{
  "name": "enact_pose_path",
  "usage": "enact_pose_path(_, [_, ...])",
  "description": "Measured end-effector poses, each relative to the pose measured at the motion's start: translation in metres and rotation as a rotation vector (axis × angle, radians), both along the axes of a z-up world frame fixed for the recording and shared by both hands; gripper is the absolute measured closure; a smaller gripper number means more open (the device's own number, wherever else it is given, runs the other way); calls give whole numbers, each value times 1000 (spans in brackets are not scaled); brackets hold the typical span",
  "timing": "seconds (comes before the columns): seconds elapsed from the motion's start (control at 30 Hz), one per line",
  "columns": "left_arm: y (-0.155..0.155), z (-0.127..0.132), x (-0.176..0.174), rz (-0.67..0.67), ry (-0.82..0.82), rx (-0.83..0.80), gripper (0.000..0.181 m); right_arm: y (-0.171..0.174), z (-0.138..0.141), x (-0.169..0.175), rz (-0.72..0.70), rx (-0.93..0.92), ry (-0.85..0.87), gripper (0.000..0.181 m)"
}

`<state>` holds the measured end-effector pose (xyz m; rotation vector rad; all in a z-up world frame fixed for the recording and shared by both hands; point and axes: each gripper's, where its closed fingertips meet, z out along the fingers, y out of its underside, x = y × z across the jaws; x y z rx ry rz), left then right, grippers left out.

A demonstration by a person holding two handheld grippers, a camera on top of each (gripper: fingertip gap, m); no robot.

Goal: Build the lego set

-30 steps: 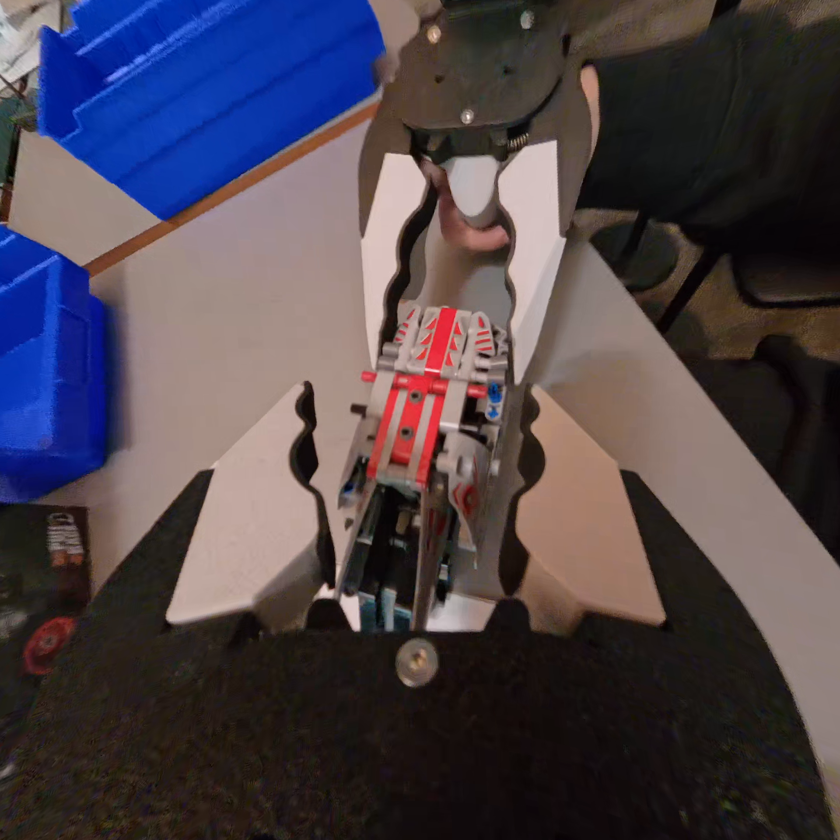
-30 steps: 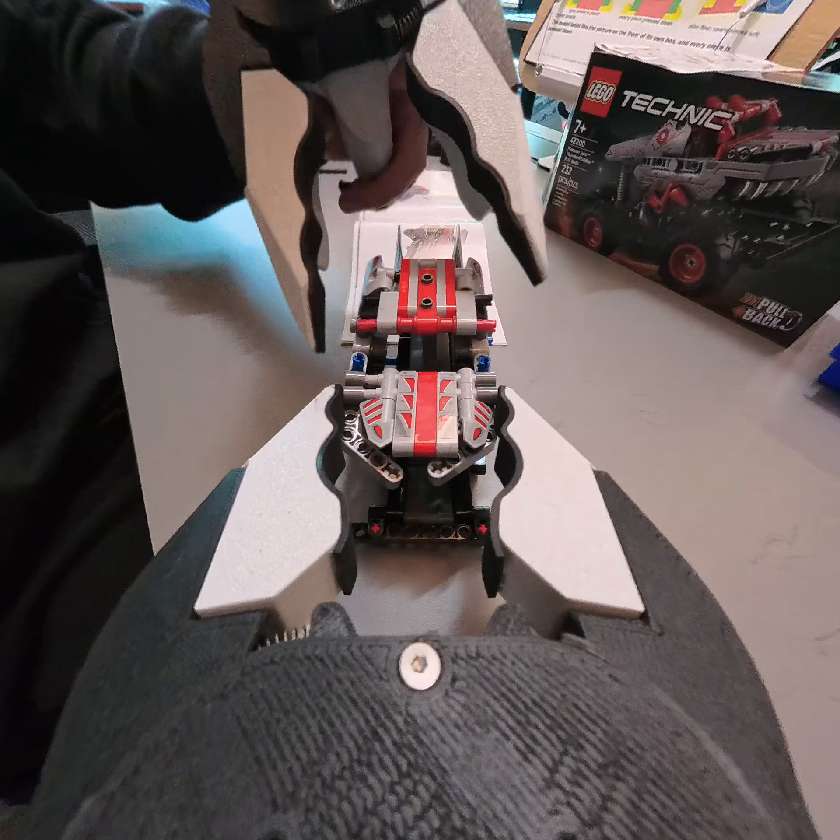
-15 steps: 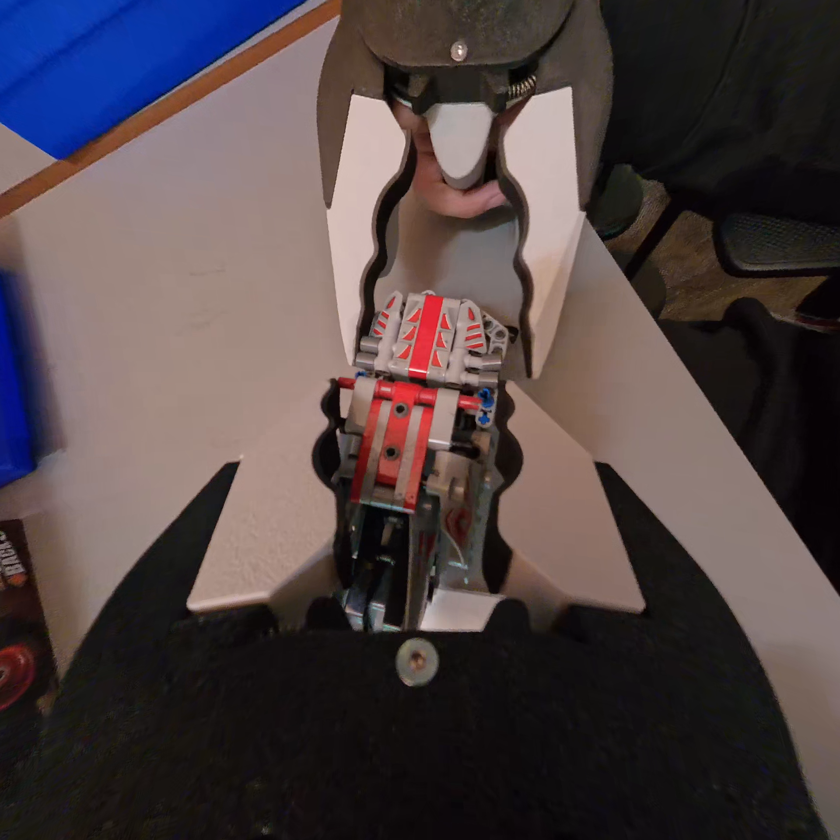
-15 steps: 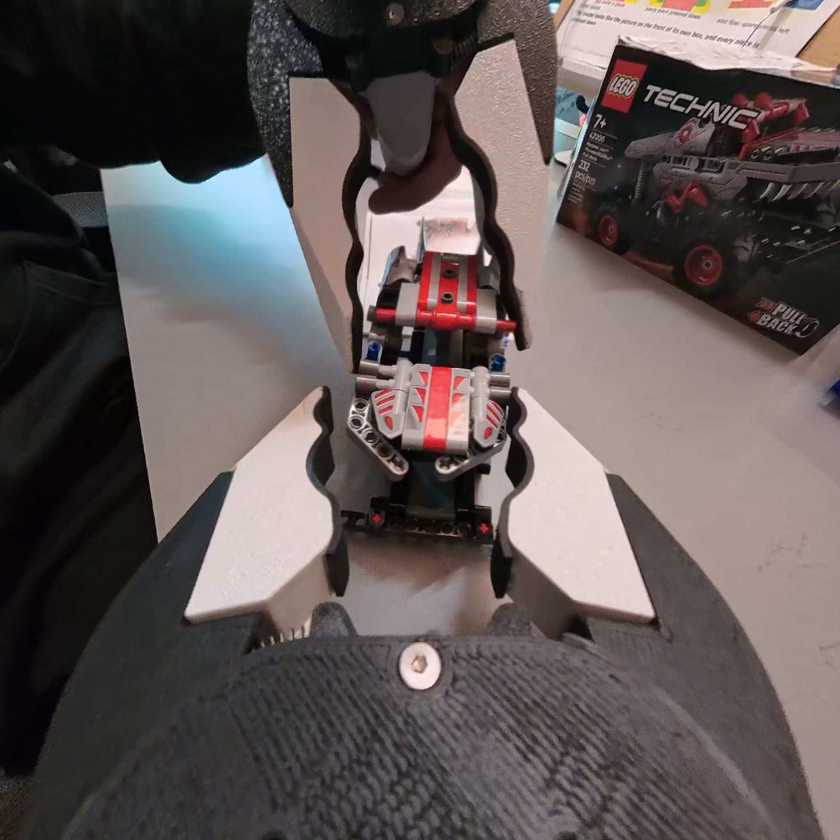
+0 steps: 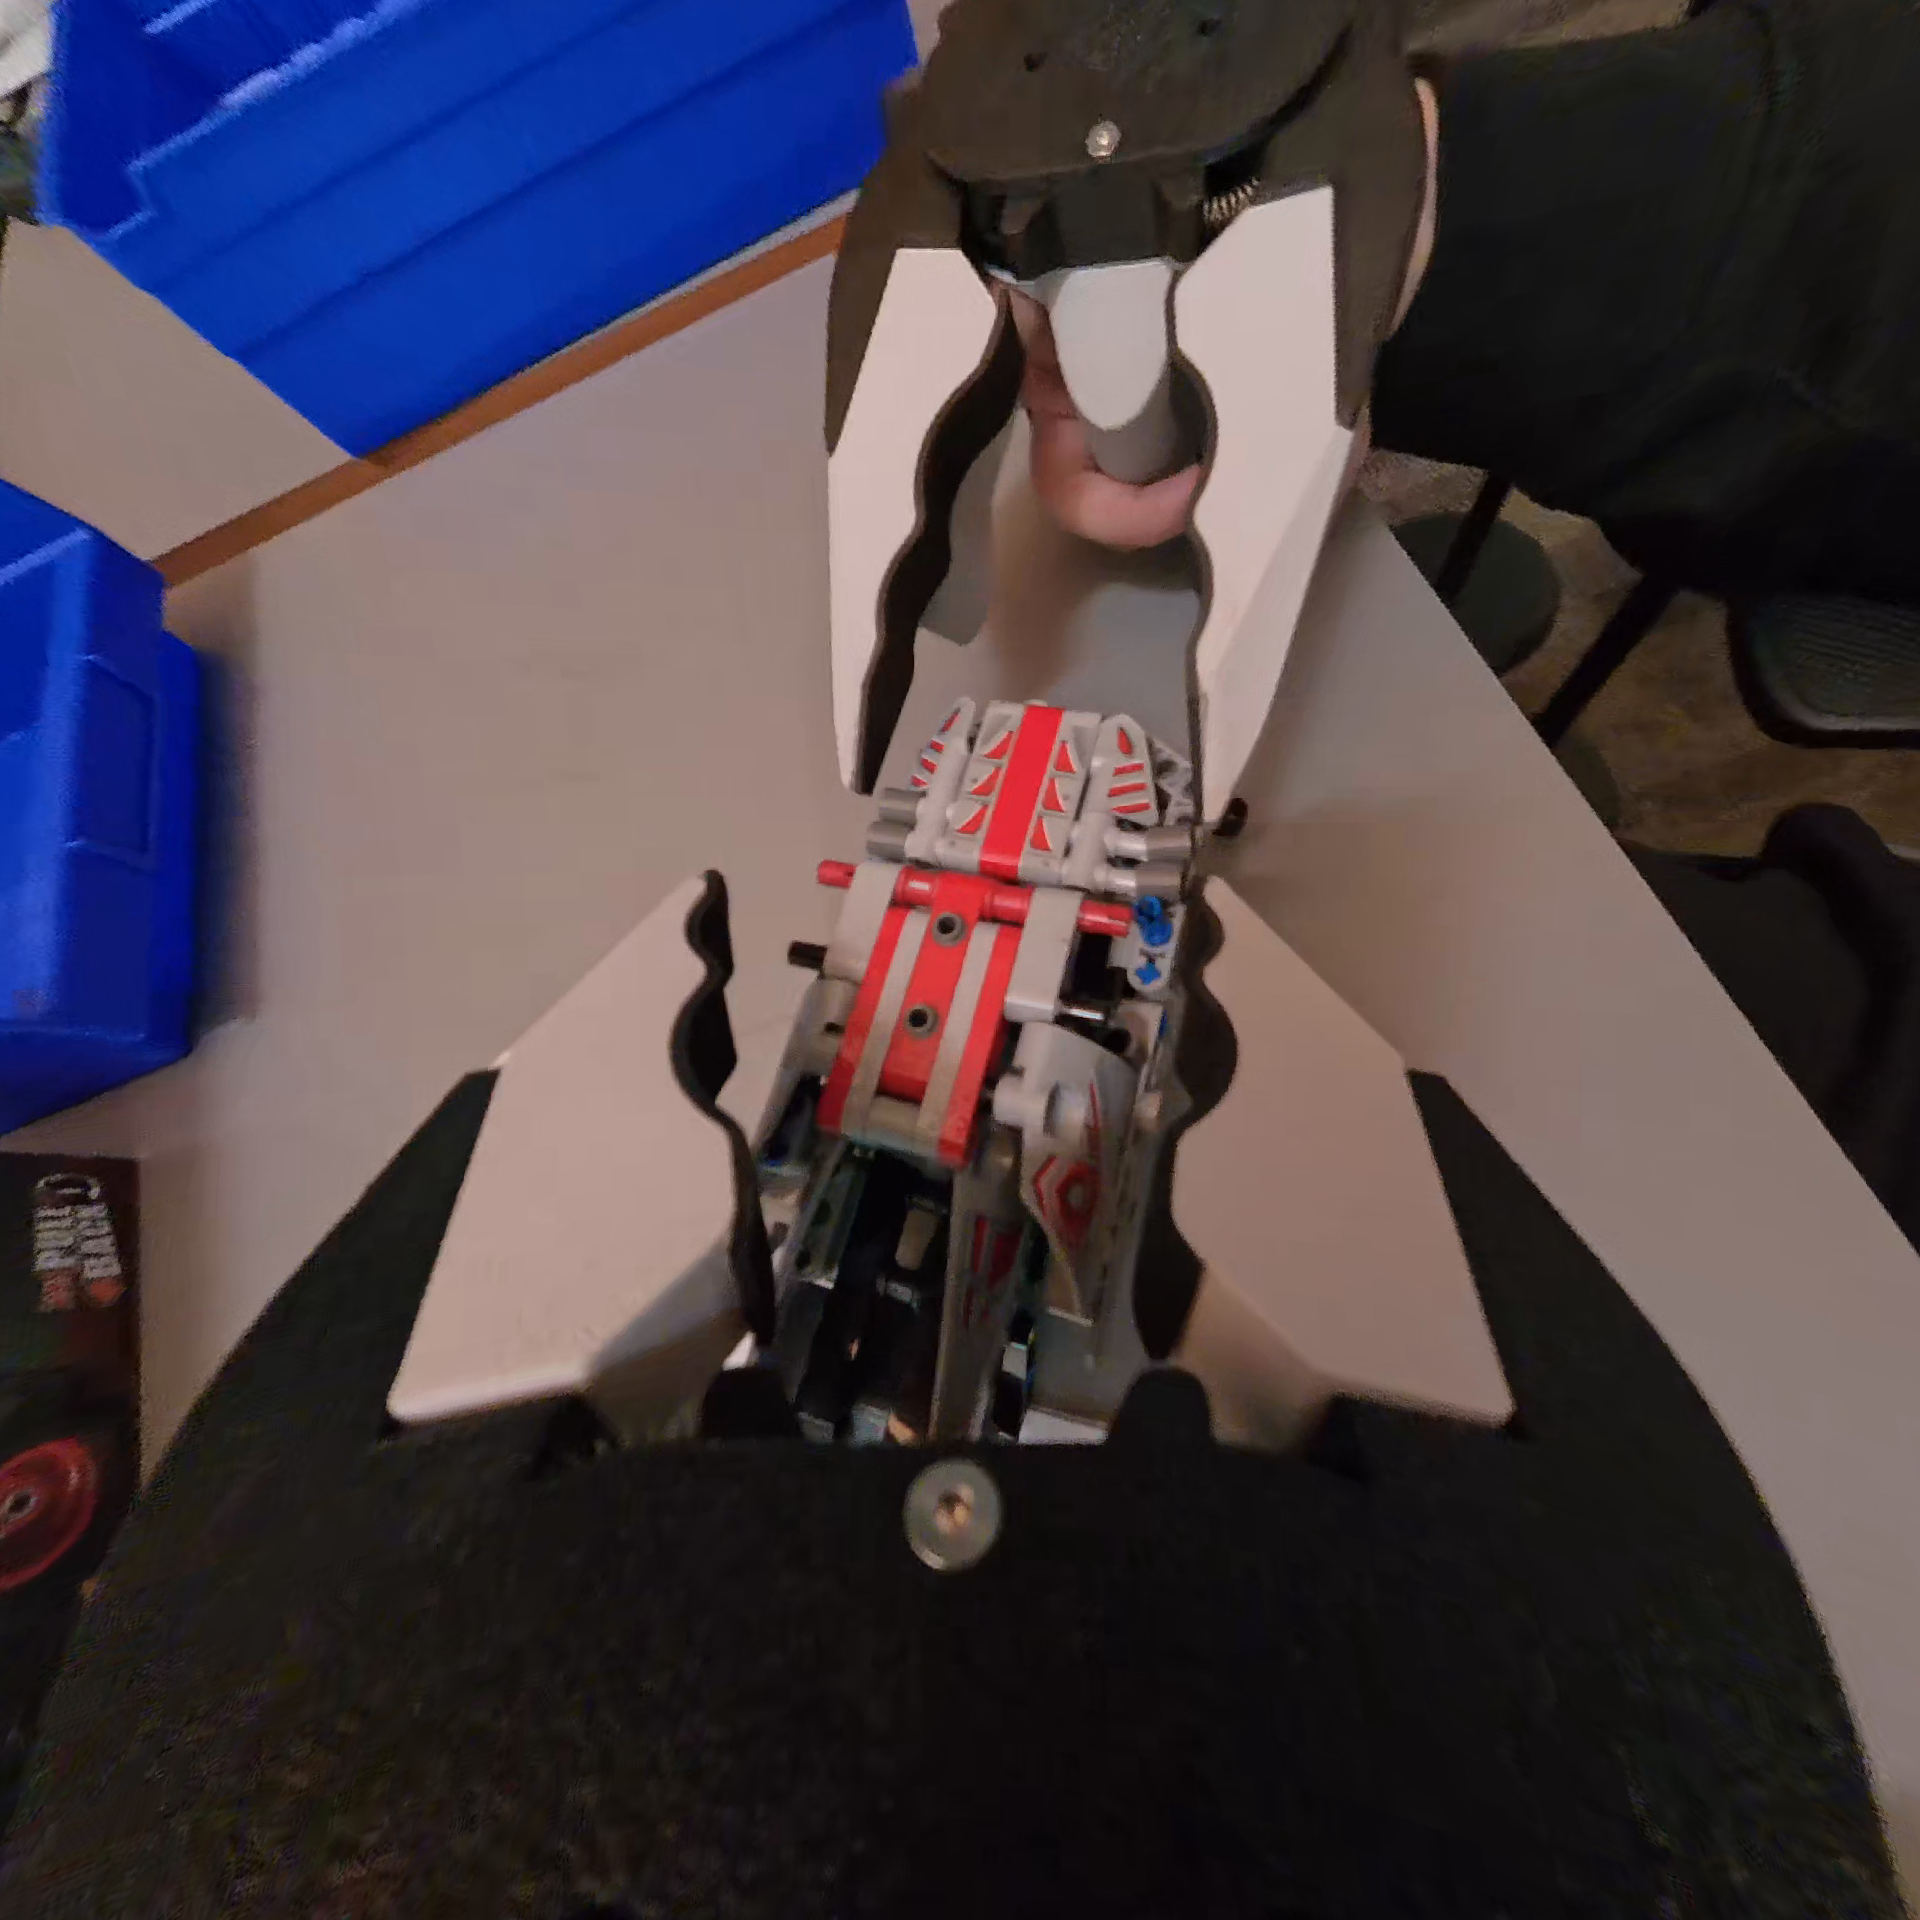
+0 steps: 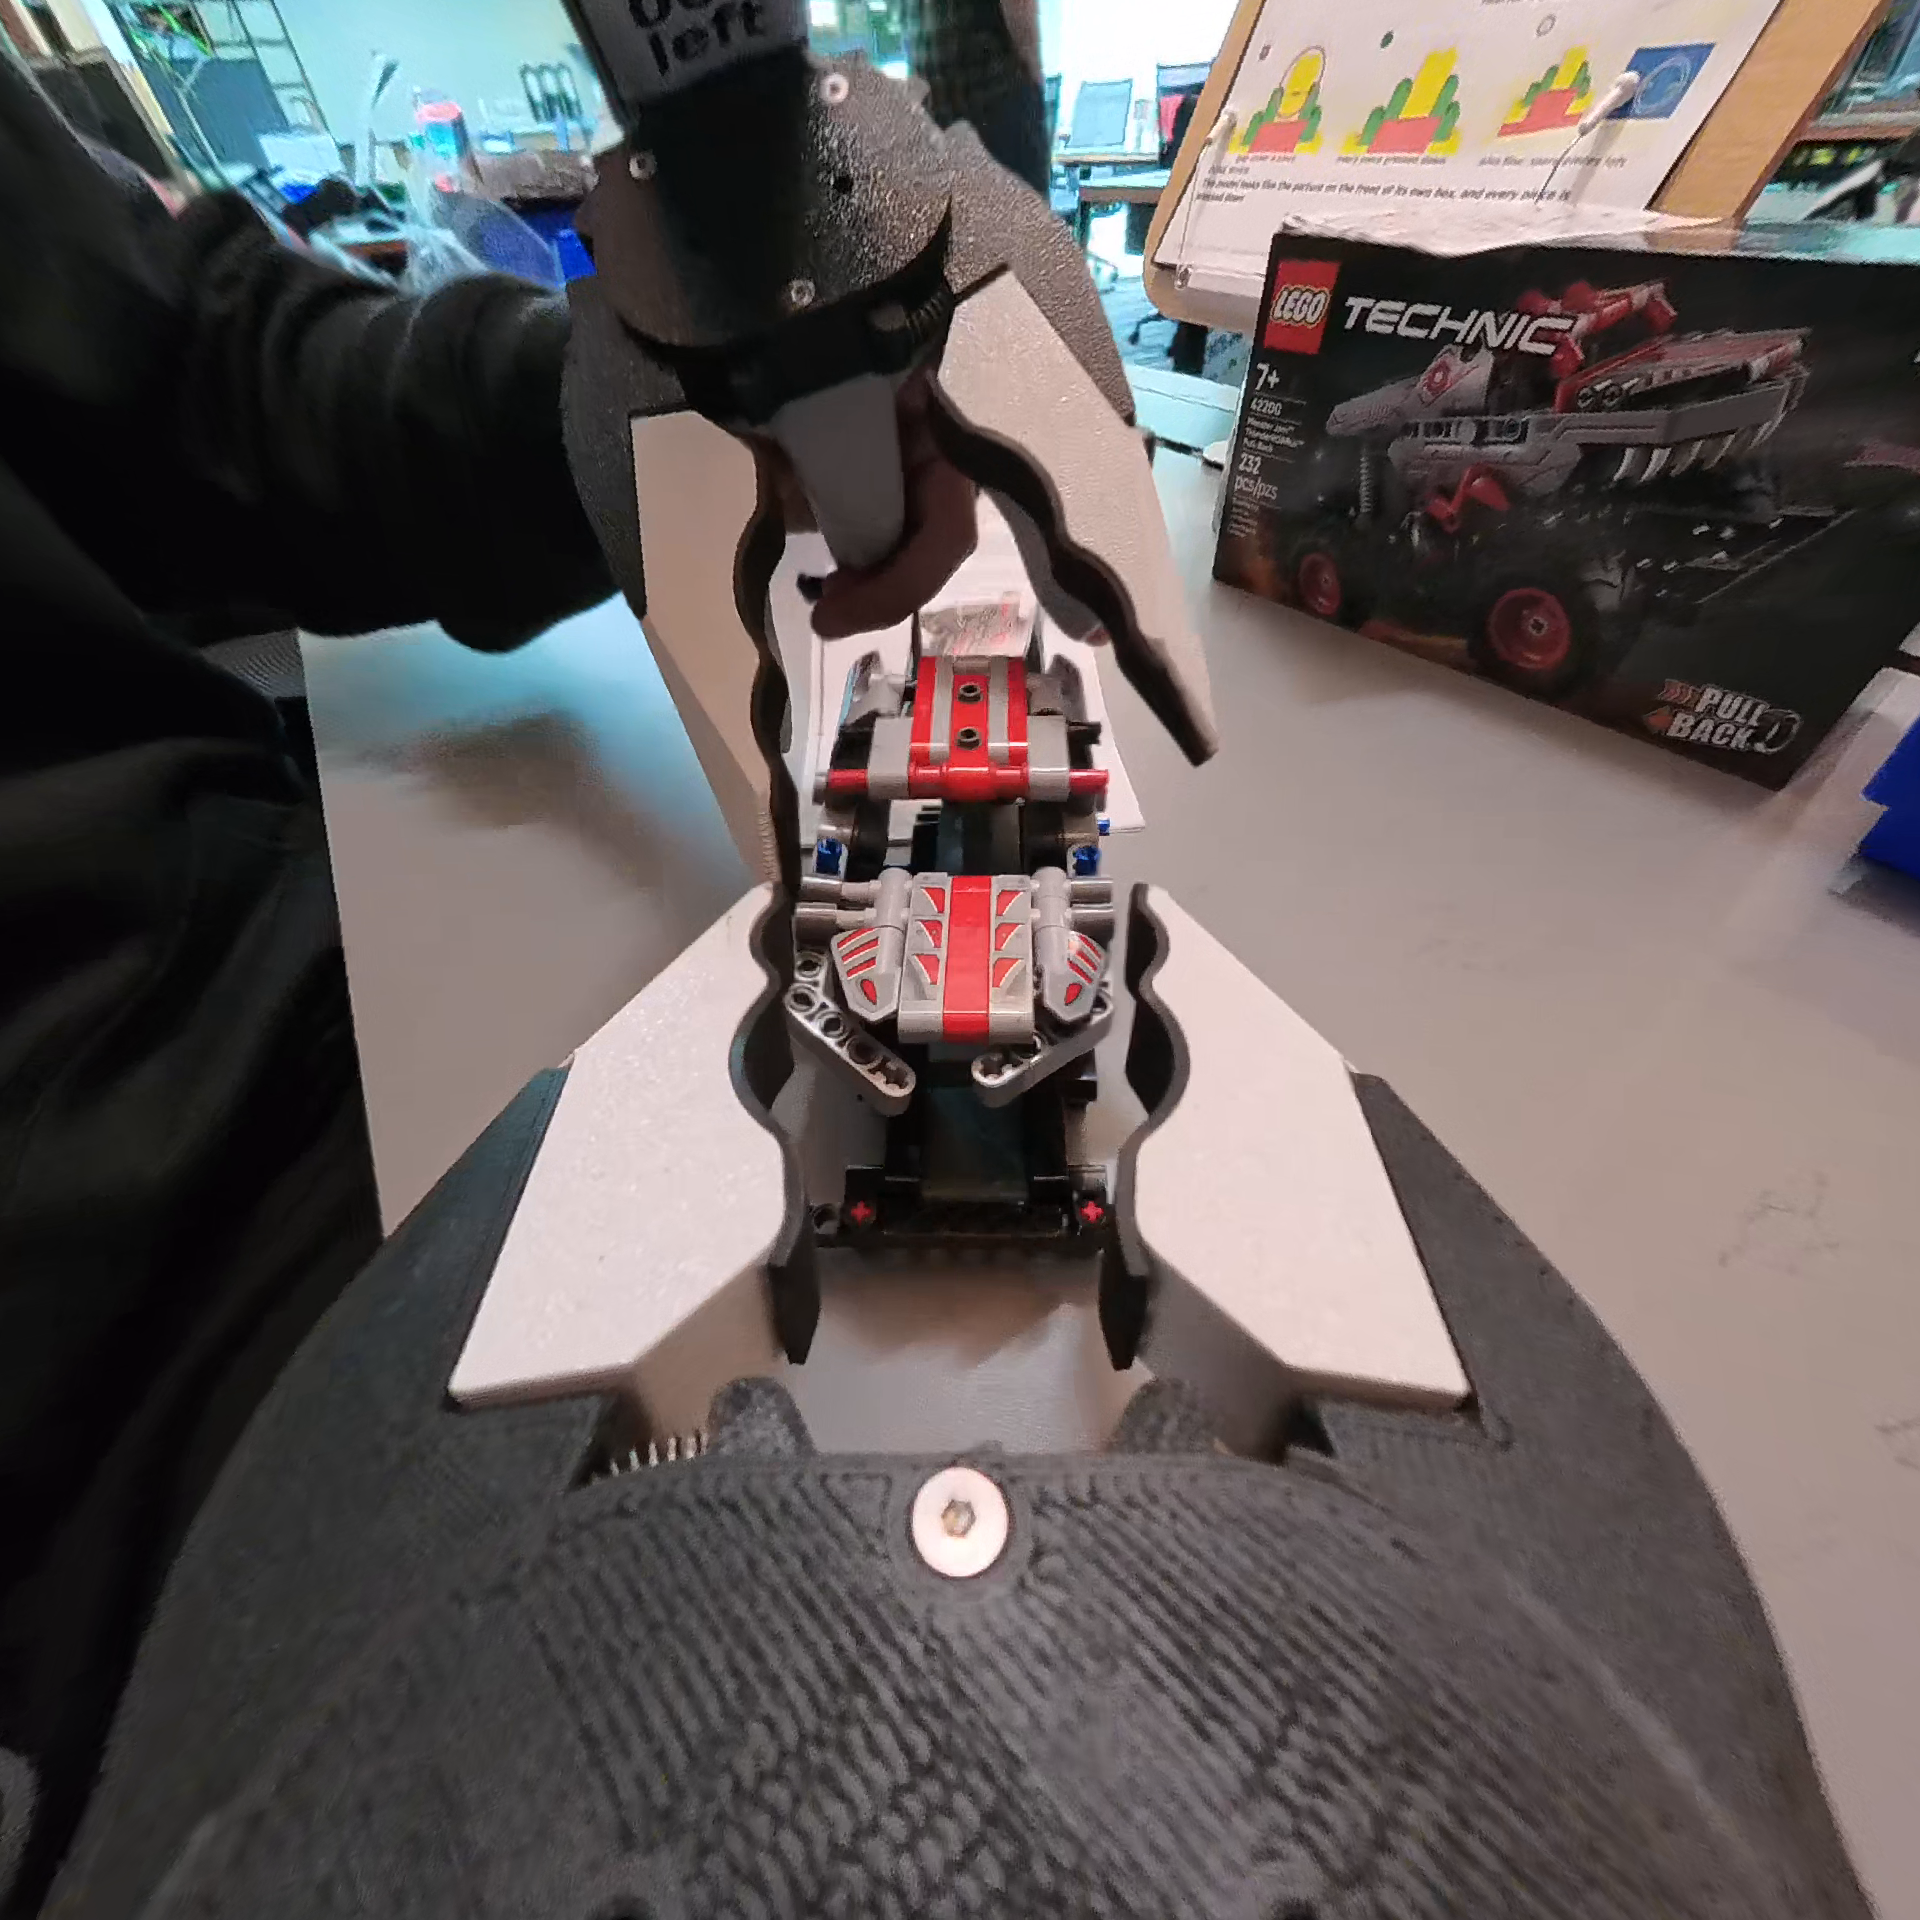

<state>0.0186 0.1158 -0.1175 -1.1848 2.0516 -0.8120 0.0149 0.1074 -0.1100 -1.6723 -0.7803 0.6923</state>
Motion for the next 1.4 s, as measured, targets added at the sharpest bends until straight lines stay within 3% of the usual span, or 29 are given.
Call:
enact_pose_path(0.13, [5, -3, -4, 107, 31, -36, 91, 1, 6, 5, -15, 4, 51, 116])
enact_pose_path(0.27, [8, 0, -6, 163, 23, -71, 88, 0, -1, -1, 5, -9, -6, 106])
enact_pose_path(0.6, [8, 3, -5, 178, -38, -38, 93, 3, -12, -6, 17, -20, -93, 117])
enact_pose_path(1.07, [-1, 4, -5, 42, -79, 5, 109, 3, -13, -6, 13, -17, -101, 117])
enact_pose_path(1.3, [1, 6, -7, 64, -102, 6, 105, 4, -14, -7, 10, -24, -101, 116])
enact_pose_path(1.4, [1, 10, -11, 86, -120, -26, 103, 5, -14, -5, -18, -10, -117, 104])
